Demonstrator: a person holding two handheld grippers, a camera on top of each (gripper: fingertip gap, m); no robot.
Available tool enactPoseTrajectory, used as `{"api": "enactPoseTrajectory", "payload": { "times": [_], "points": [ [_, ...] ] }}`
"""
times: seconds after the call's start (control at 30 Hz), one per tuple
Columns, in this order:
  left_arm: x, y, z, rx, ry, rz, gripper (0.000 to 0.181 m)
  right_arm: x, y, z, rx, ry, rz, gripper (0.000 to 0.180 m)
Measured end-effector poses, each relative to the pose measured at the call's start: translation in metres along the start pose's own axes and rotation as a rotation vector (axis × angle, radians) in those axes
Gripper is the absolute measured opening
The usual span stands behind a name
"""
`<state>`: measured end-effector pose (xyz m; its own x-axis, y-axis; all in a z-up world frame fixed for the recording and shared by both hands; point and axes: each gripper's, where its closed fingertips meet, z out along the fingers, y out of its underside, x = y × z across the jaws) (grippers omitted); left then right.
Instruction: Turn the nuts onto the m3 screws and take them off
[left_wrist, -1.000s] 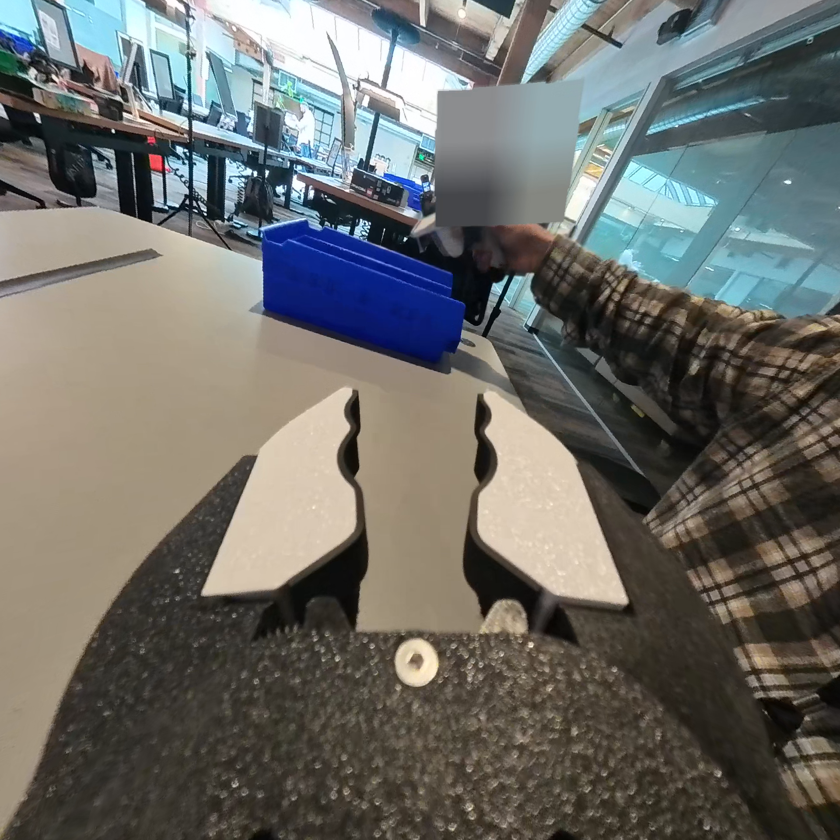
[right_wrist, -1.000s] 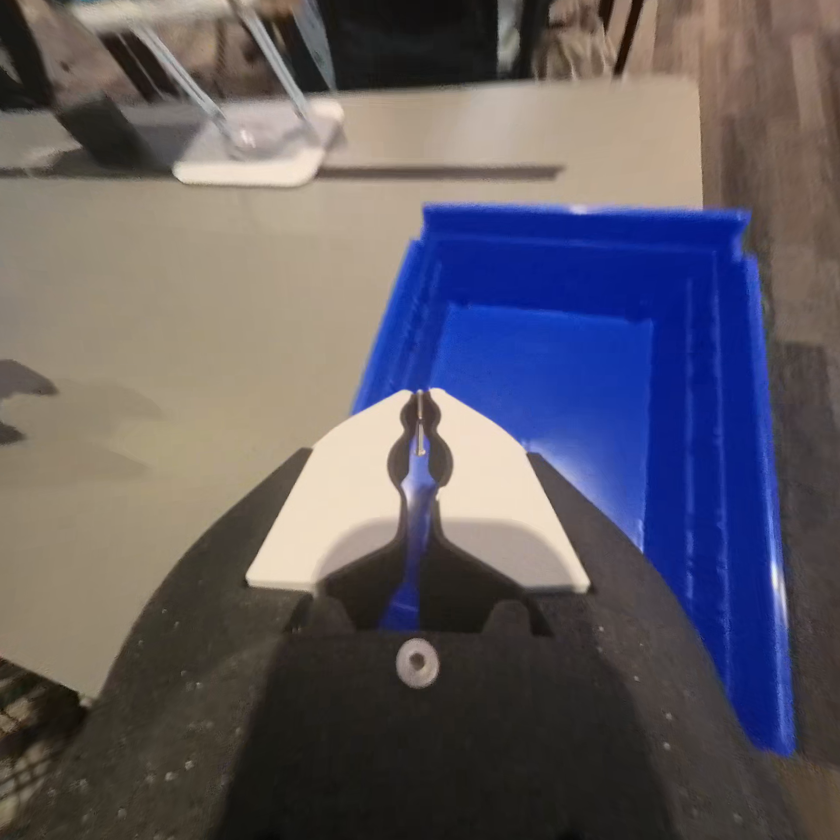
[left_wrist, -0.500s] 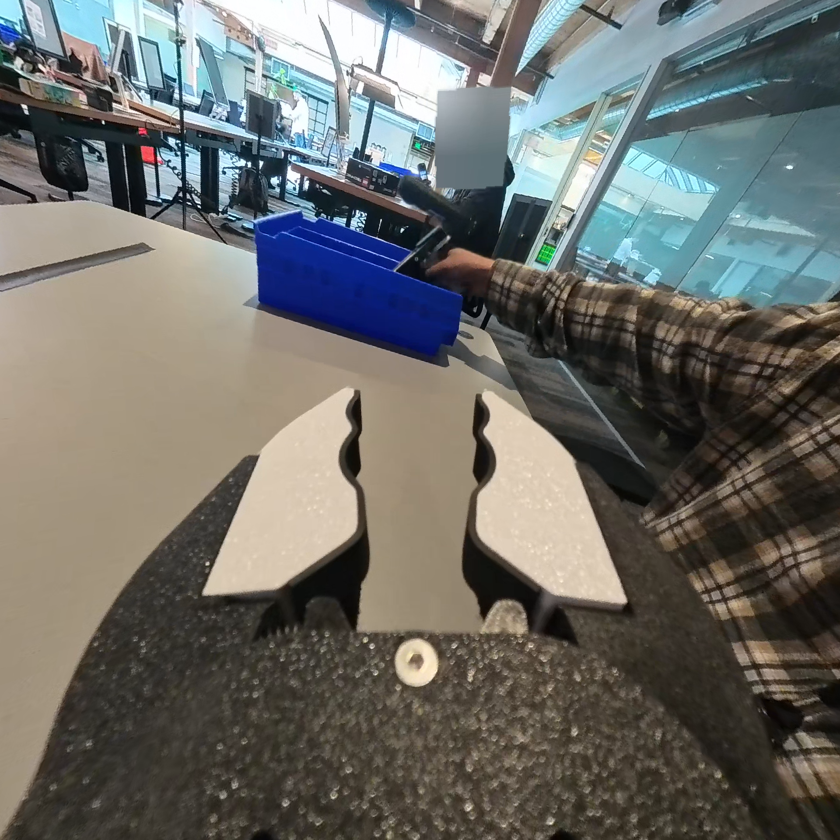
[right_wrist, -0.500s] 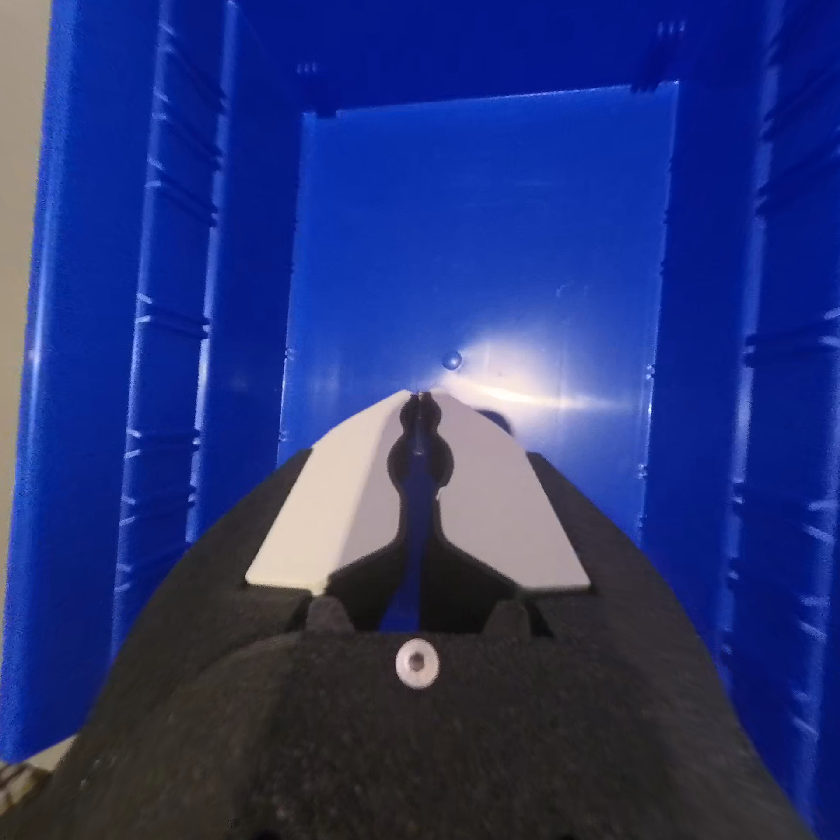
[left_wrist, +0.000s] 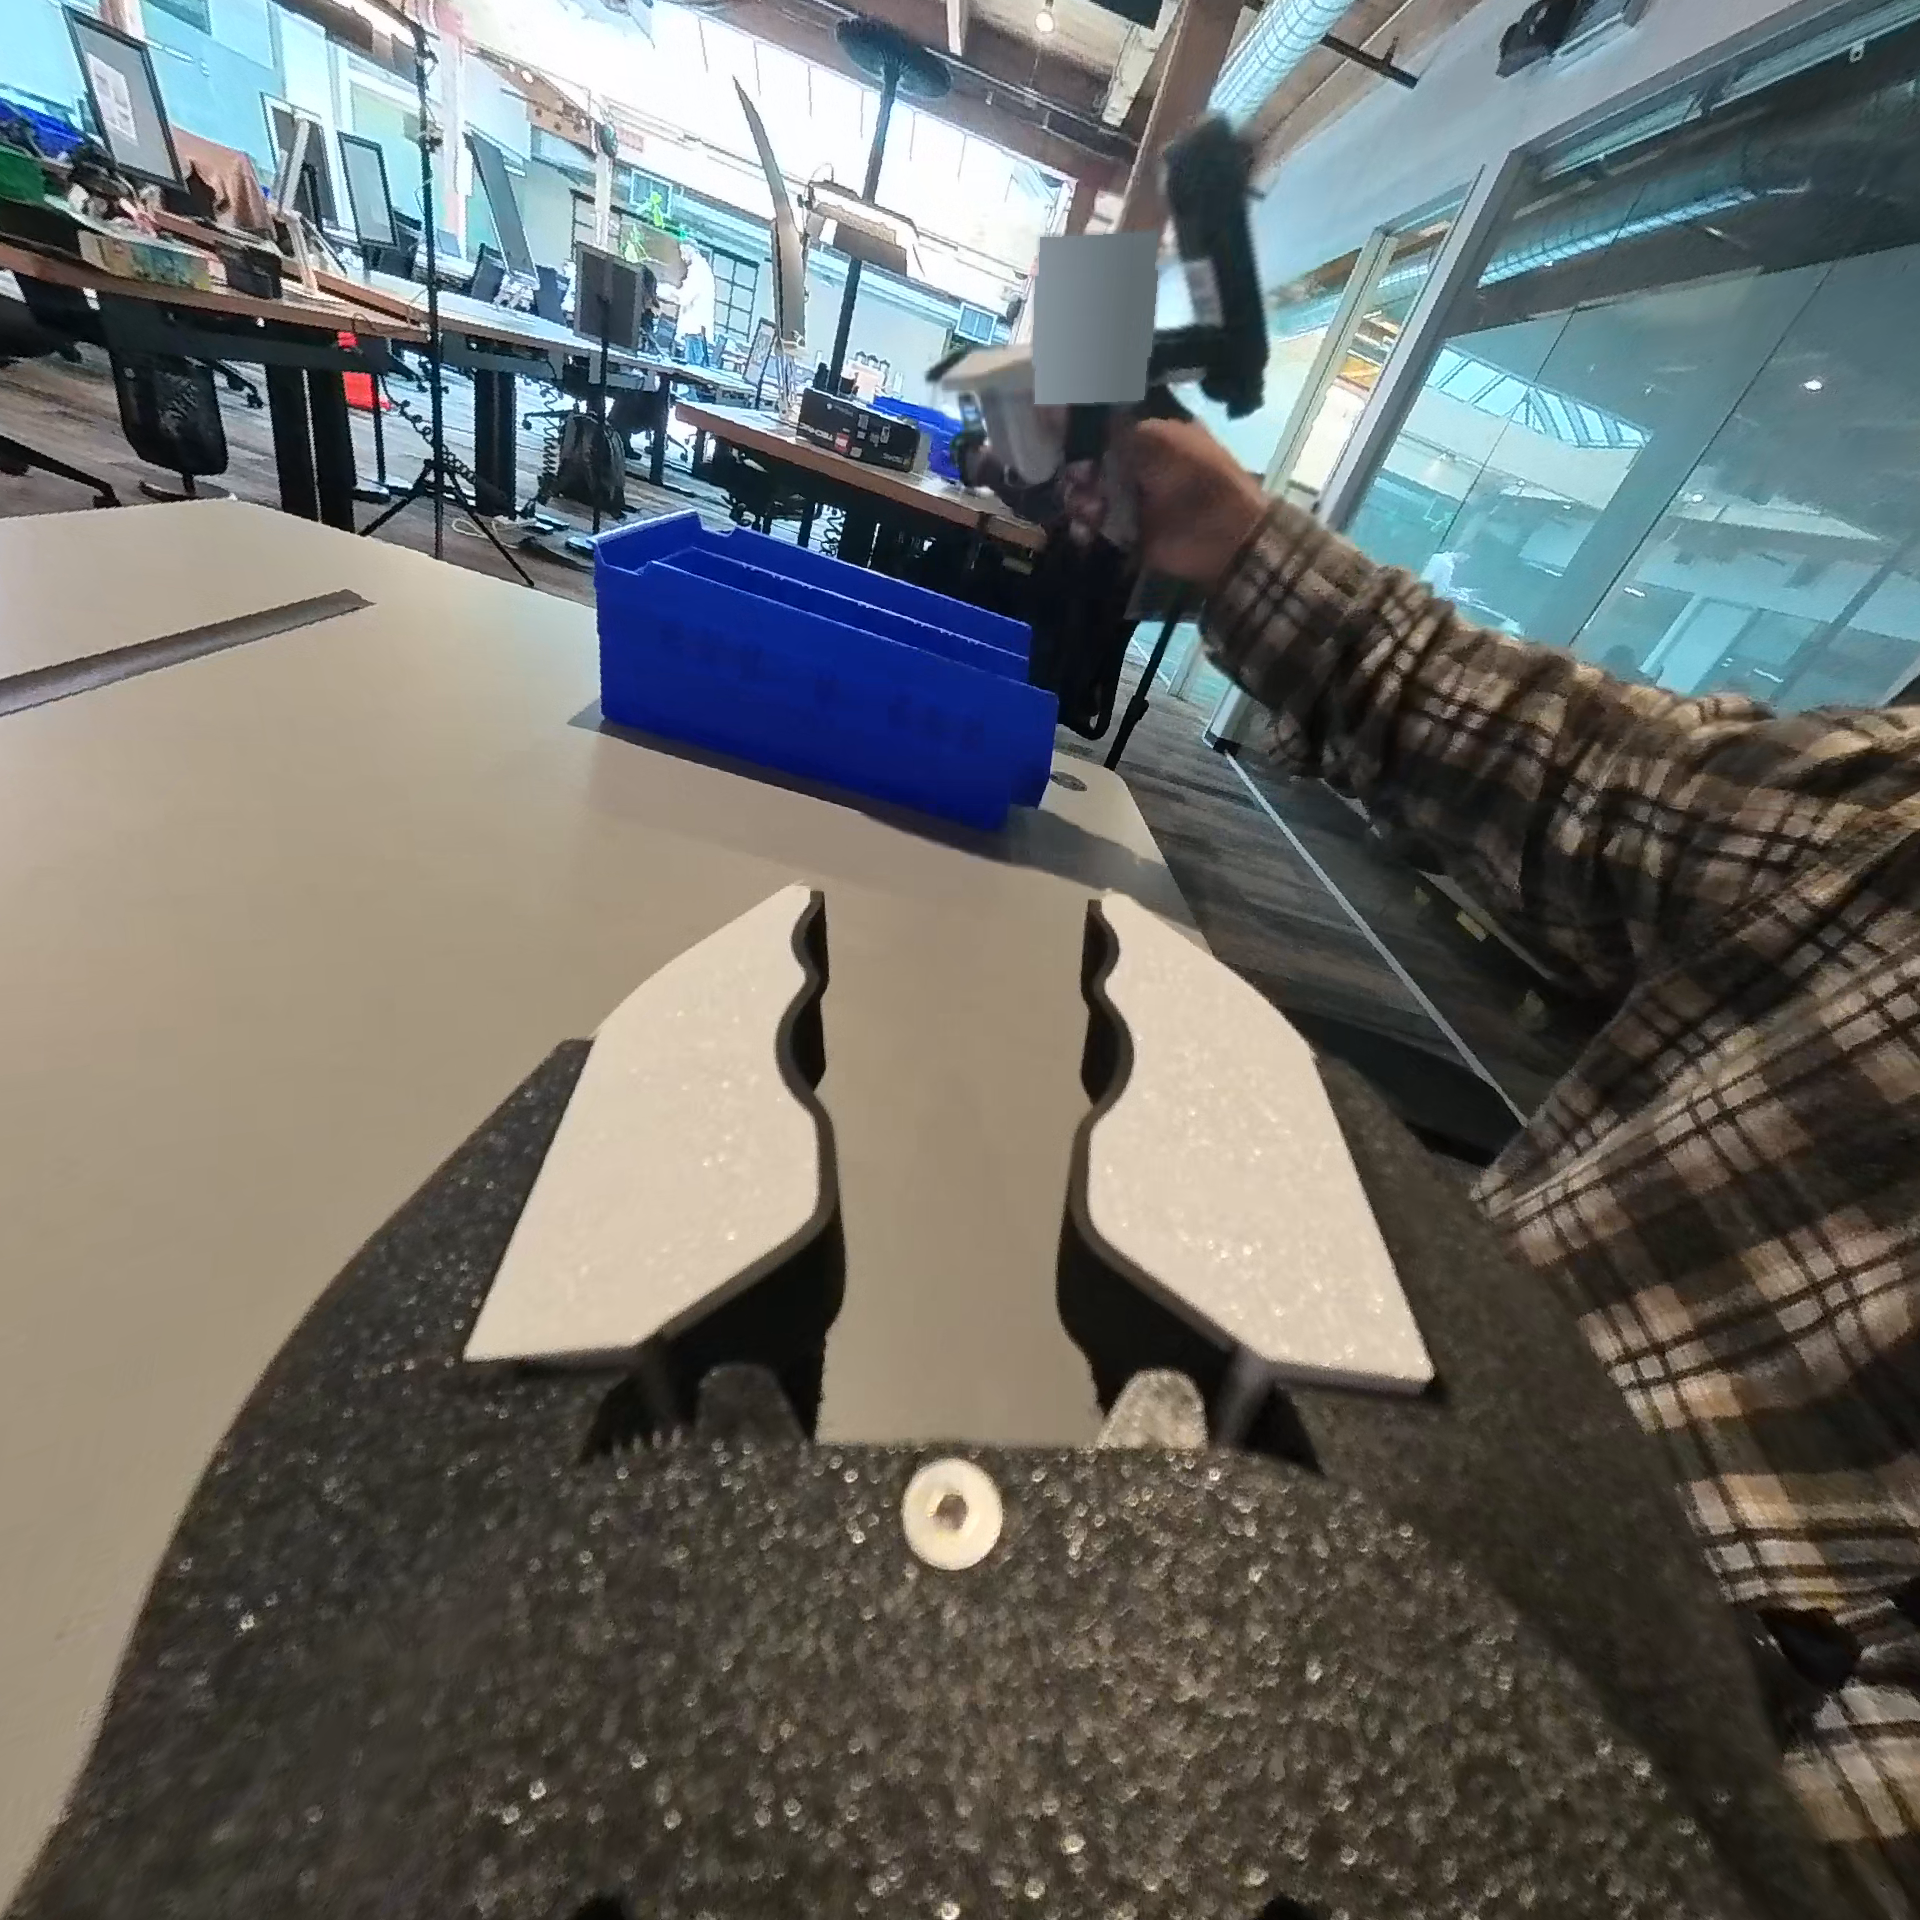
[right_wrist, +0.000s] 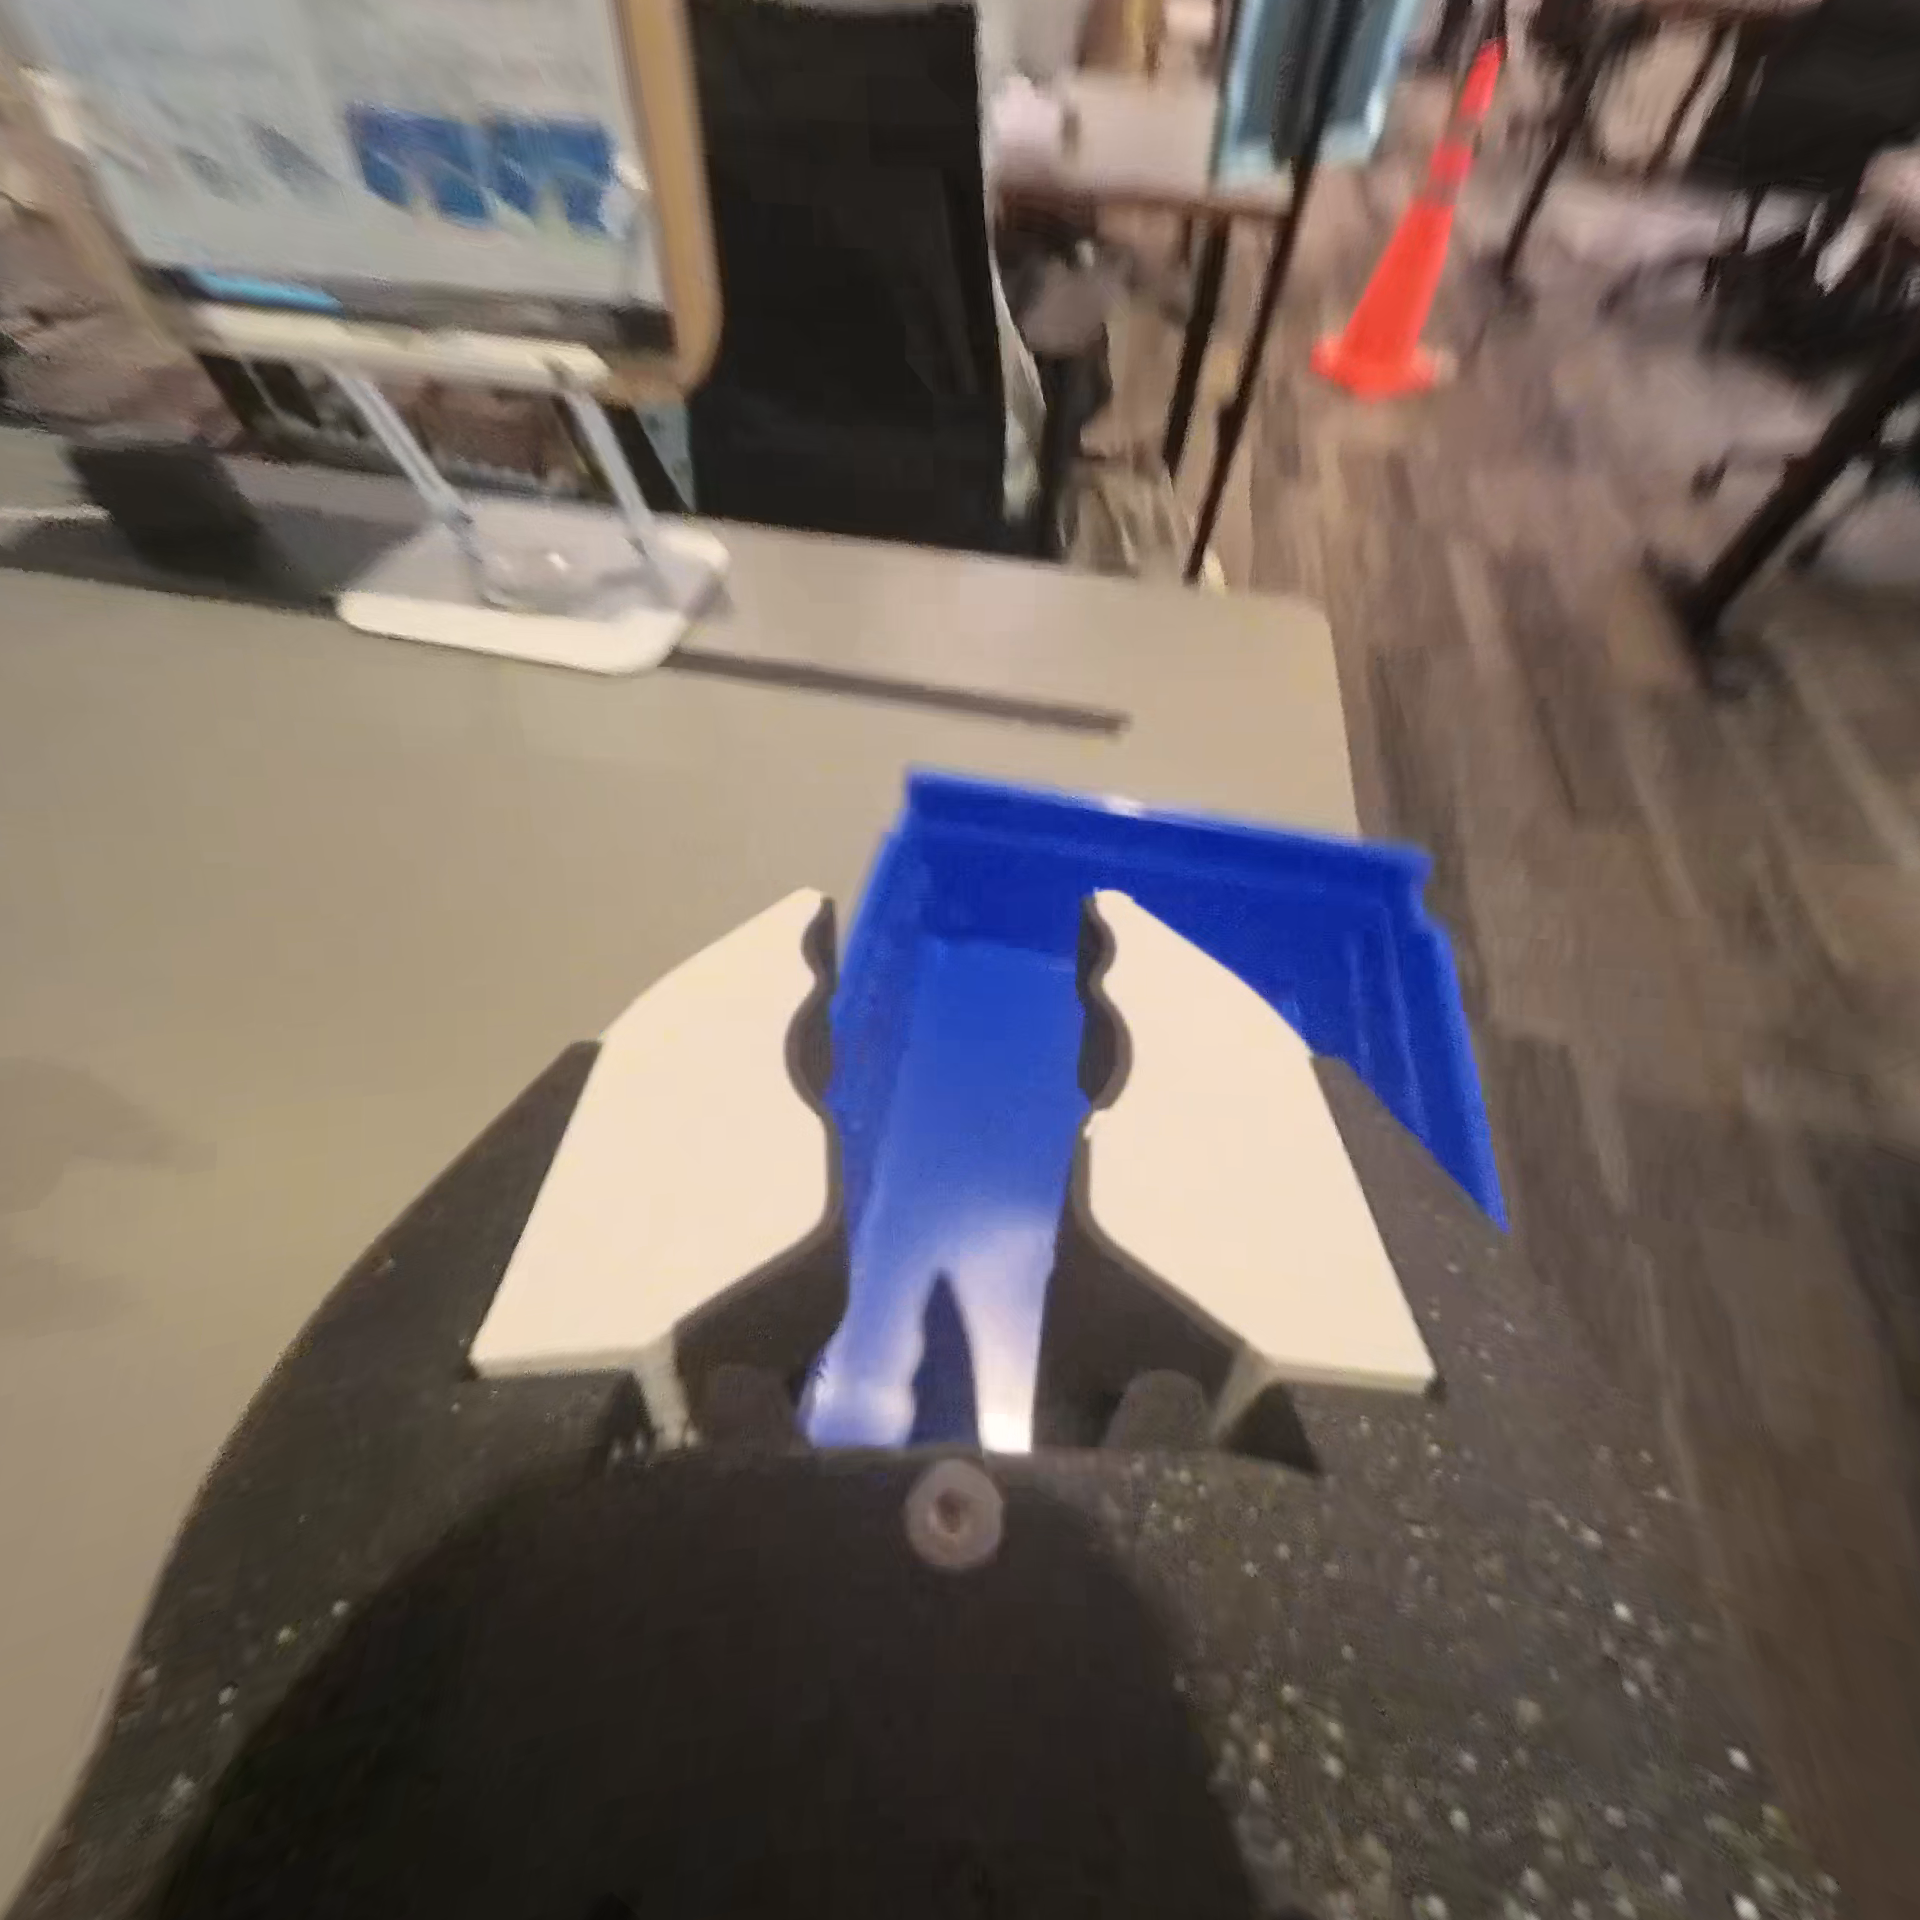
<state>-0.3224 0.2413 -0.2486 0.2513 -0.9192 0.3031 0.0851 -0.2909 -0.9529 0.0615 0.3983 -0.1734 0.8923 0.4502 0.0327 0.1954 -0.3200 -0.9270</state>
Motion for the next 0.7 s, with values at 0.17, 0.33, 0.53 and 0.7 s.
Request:
{"api": "enactPoseTrajectory", "payload": {
  "times": [0.17, 0.33, 0.53, 0.7],
  "points": [
    [-0.002, 0.000, -0.001, 0.005, -0.010, -0.001, 0.046, -0.097, -0.033, 0.005, 0.152, -0.169, -0.144, 0.050],
    [-0.003, 0.001, 0.000, -0.002, -0.016, 0.003, 0.046, -0.198, -0.010, 0.042, 0.199, -0.388, -0.196, 0.062],
    [-0.005, -0.001, -0.003, 0.005, -0.025, 0.010, 0.046, -0.268, 0.030, 0.094, 0.261, -0.558, -0.166, 0.070],
    [-0.005, -0.003, -0.004, 0.011, -0.022, 0.017, 0.047, -0.279, 0.055, 0.122, 0.287, -0.548, -0.140, 0.078]
  ]
}}
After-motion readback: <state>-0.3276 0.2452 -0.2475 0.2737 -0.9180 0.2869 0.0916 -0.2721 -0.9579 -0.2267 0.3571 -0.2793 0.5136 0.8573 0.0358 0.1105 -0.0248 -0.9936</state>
